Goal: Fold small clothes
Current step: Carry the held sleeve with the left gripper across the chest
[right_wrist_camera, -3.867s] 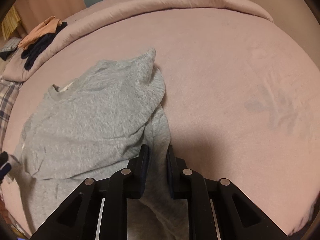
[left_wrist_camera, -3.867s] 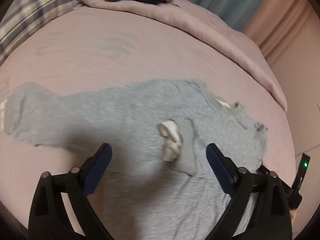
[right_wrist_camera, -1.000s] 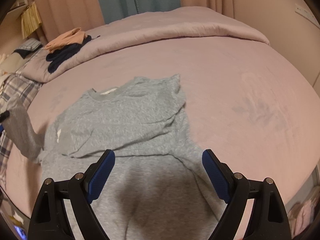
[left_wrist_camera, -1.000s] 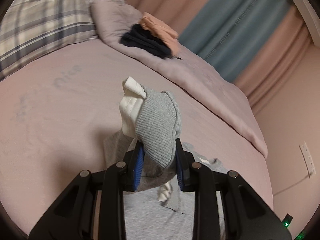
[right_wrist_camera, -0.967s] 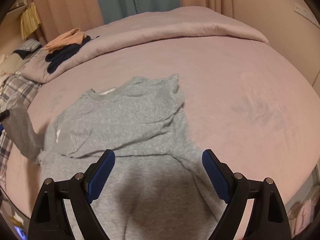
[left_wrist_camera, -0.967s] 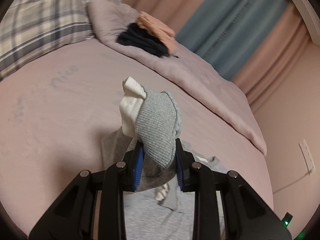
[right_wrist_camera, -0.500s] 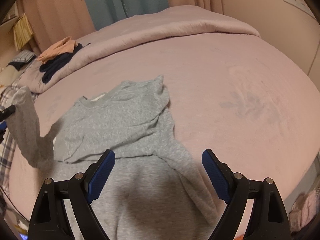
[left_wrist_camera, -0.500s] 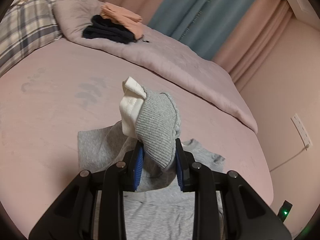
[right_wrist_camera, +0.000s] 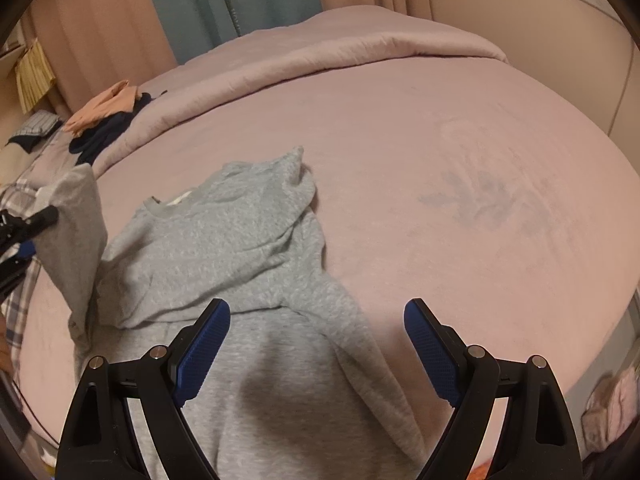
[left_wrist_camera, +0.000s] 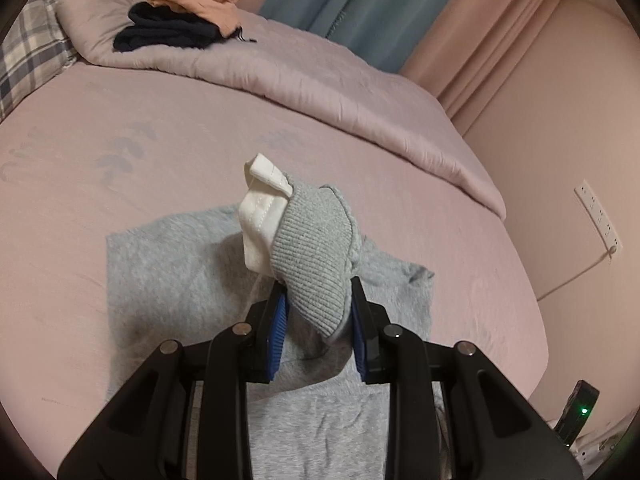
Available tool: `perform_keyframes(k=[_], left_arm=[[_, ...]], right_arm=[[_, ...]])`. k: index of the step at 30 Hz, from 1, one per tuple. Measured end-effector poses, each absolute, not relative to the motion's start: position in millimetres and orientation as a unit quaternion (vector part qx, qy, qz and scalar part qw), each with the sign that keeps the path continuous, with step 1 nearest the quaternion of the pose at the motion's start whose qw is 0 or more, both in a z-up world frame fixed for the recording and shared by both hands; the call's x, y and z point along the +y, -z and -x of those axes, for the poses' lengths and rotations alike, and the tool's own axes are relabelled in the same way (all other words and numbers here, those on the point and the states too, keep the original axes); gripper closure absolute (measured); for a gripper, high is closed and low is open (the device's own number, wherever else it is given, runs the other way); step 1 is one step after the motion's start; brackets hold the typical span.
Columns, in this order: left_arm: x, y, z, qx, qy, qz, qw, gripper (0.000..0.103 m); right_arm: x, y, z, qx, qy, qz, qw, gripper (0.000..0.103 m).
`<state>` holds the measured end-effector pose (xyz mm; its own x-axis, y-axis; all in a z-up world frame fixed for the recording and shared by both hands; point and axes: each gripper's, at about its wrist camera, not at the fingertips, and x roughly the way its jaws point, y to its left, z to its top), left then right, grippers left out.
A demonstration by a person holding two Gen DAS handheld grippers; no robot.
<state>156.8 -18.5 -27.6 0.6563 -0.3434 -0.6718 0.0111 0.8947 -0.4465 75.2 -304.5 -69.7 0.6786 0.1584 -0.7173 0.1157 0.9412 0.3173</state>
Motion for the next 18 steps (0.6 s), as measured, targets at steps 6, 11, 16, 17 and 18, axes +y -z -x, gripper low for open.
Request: perform_keyframes(k=[6,11,16,17,18], left_arm=[[-36.4,46.0,-165.8,0.429,0.111,0.195,0.875,0.075],[-52.5,64.0,-172.5,0.452,0.117,0.185,0.865,0.075],[-65.8,80.7,-176.7,0.473,0.121,0.175,0.855,0.075],[-68.1,84.2,-177.6,0.477,0.121,0.173,0.853,0.075],[-70.1,87.1,-178.4,0.481,0.121,0.172,0.851,0.075]], right_arm=[[-309.5,73.9,-76.1,0.405,-0.009,-0.176,0.897,0.015],[-312.7,77.5,-77.0,0.409,-0.007,-0.178,0.895,0.015],[-316.4,80.6,-77.0,0.412,-0.005,-0.183,0.893,0.015],[-317.3,81.2,-76.8,0.412,-0.005,-0.183,0.892,0.015],[-318.2,81.7,-76.7,0.413,-0.004,-0.184,0.892,0.015]])
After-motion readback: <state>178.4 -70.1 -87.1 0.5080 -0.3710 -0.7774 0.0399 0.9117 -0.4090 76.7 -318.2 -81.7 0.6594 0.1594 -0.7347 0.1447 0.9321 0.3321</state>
